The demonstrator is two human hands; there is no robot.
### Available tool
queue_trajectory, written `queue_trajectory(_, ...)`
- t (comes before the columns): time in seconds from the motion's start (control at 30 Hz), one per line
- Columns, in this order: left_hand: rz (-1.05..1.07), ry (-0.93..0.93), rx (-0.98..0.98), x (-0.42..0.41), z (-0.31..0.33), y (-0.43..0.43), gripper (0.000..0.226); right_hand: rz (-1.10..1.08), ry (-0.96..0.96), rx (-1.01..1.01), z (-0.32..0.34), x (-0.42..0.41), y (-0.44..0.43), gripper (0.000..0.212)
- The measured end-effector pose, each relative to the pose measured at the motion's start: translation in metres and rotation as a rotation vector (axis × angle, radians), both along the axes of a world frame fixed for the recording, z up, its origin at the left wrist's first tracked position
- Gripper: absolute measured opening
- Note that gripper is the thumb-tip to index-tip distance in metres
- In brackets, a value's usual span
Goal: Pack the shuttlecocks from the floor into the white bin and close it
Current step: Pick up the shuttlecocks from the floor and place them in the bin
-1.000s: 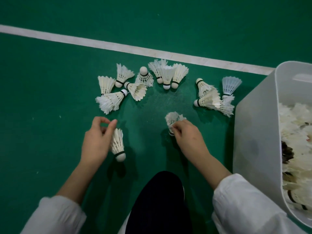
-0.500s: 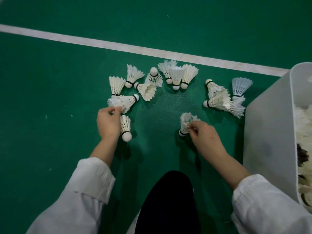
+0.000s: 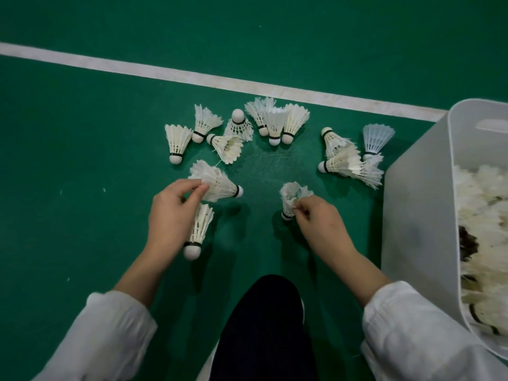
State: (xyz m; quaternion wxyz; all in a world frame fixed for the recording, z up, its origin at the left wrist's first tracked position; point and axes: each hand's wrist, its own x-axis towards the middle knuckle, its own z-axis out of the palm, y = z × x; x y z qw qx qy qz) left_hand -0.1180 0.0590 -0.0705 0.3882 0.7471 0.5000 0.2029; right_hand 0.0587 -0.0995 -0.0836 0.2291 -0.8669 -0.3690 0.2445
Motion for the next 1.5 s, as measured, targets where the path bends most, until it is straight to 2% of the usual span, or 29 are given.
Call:
queue_trajectory(0.2,-0.107,-0.01,-0.095,0.031,-0.011,-0.032,0.016,-0.333,0.134,0.475,0.037,-0.011,0.007,0.011)
queue_trajectory(0.33,-0.183,0.023,-0.089,0.047,-0.021,-0.048,0.014,-0.34,0.268,0.588,0.052,-0.019,0.013,0.01)
queue_trajectory(0.43,-0.181,0.004,-0.073,0.053,-0.02,-0.051,0.012,-0.301,0.313,0.535,0.045,-0.019,0.014,0.008)
queue_trajectory(0.53,-0.159,-0.032,-0.089,0.054,-0.019,-0.052,0.013,-0.286,0.259,0.444,0.033,-0.017,0.01,0.008)
queue_trajectory(0.7,-0.048,-0.049,-0.185,0.048,-0.017,-0.048,0.018,-0.364,0.245,0.492,0.033,-0.006,0.003,0.013)
queue_trajectory(0.8,-0.03,-0.045,-0.215,0.046,-0.016,-0.046,0.017,-0.31,0.26,0.465,0.035,-0.007,0.002,0.016)
queue_trajectory(0.9,-0.061,-0.046,-0.191,0.047,-0.013,-0.05,0.017,-0.27,0.256,0.472,0.036,-0.011,0.003,0.019)
queue_trajectory(1.07,0.032,-0.145,-0.075,0.043,0.013,-0.042,0.015,-0.247,0.158,0.259,0.029,0.0,0.001,0.004)
queue_trajectory(1.13,-0.028,-0.141,0.026,0.039,0.025,-0.039,0.012,-0.222,0.133,0.214,0.033,0.005,-0.001,0.007)
queue_trajectory(1.2,-0.143,-0.084,0.147,0.038,0.037,-0.042,0.011,-0.108,0.109,0.194,0.05,0.01,0.0,0.01)
queue_trajectory(1.33,-0.351,-0.05,0.308,0.055,0.064,-0.06,0.019,0.099,-0.01,0.166,0.112,0.043,-0.015,0.013)
queue_trajectory(1.5,-0.552,-0.145,0.422,0.089,0.096,-0.094,0.015,0.039,-0.081,0.142,0.19,0.104,-0.075,0.01)
